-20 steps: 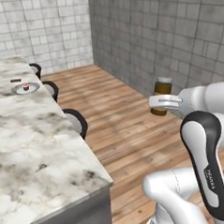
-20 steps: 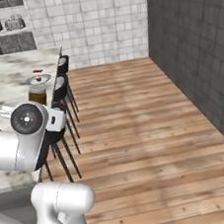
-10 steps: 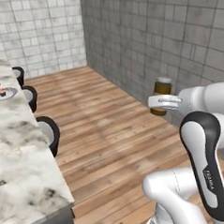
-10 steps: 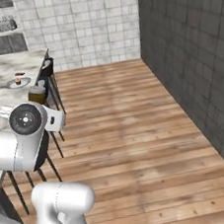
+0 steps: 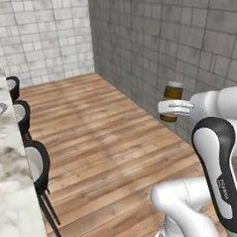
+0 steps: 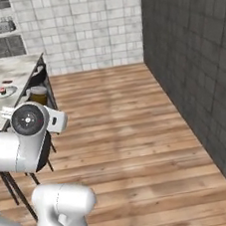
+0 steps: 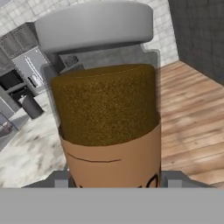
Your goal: Take the cinnamon bottle from the cabinet and place it on the dining table, next to the plate with the cupcake. Then take the chocolate from the dining counter and place it on the cupcake plate.
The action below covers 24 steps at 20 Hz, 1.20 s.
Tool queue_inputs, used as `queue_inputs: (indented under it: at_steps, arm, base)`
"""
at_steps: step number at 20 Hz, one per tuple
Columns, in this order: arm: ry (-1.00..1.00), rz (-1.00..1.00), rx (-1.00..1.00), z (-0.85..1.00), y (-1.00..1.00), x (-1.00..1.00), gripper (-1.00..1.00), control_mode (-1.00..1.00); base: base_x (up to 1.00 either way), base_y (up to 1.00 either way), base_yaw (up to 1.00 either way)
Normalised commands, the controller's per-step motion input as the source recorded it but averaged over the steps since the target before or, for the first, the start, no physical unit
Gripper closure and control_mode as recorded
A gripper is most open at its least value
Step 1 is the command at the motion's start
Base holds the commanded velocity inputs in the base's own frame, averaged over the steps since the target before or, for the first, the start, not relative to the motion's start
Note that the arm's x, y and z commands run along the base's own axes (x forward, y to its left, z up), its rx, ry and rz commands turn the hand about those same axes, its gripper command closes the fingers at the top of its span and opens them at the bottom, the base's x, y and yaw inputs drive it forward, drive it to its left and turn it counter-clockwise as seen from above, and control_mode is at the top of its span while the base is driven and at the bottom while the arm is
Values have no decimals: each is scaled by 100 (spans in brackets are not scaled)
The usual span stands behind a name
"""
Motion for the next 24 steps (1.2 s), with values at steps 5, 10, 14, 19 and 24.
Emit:
queue_inputs:
  at_steps: [5,10,14,19,24]
  arm:
    - [0,0,0,0,0,0,100,100]
    - [0,0,0,0,0,0,100,100]
    - [0,0,0,0,0,0,100,100]
    - [0,0,0,0,0,0,100,100]
    - [0,0,0,0,0,0,100,100]
  base:
    - [85,-17,17]
    - [87,-16,16]
    - [87,-5,24]
    - [85,-3,30]
    - [81,-2,39]
